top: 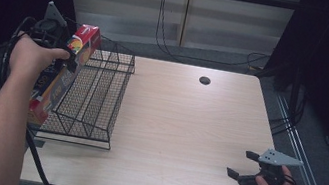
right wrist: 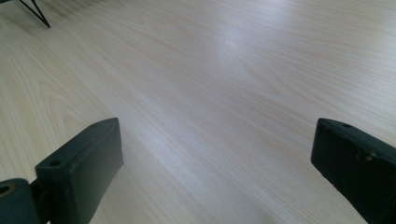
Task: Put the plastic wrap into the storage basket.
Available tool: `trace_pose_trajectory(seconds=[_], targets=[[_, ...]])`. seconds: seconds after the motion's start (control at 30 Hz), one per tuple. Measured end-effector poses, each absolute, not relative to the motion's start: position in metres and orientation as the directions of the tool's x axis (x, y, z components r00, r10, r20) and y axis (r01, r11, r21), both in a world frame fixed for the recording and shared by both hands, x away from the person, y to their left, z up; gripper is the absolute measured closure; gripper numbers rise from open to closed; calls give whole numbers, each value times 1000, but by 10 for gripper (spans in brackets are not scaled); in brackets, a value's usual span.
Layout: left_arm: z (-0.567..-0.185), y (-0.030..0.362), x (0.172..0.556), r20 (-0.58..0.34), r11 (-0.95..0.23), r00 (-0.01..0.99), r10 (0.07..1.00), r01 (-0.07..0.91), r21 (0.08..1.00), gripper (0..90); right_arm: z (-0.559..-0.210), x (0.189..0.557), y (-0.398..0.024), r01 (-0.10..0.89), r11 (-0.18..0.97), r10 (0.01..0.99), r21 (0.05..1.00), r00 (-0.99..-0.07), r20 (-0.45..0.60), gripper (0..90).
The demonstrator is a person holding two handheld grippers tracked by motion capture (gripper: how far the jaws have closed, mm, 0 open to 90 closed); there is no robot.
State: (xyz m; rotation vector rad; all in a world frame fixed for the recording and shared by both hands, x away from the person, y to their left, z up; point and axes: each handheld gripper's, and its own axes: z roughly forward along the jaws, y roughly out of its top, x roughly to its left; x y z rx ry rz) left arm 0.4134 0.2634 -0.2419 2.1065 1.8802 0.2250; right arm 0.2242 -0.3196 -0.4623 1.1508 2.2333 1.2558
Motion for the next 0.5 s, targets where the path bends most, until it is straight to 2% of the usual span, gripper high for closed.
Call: trace_pose_trajectory(seconds=[0.5], targets=[[-242, 279, 412, -73, -49, 79, 994, 939, 342, 436, -463, 225, -318, 488, 284, 781, 825, -617, 96, 20]])
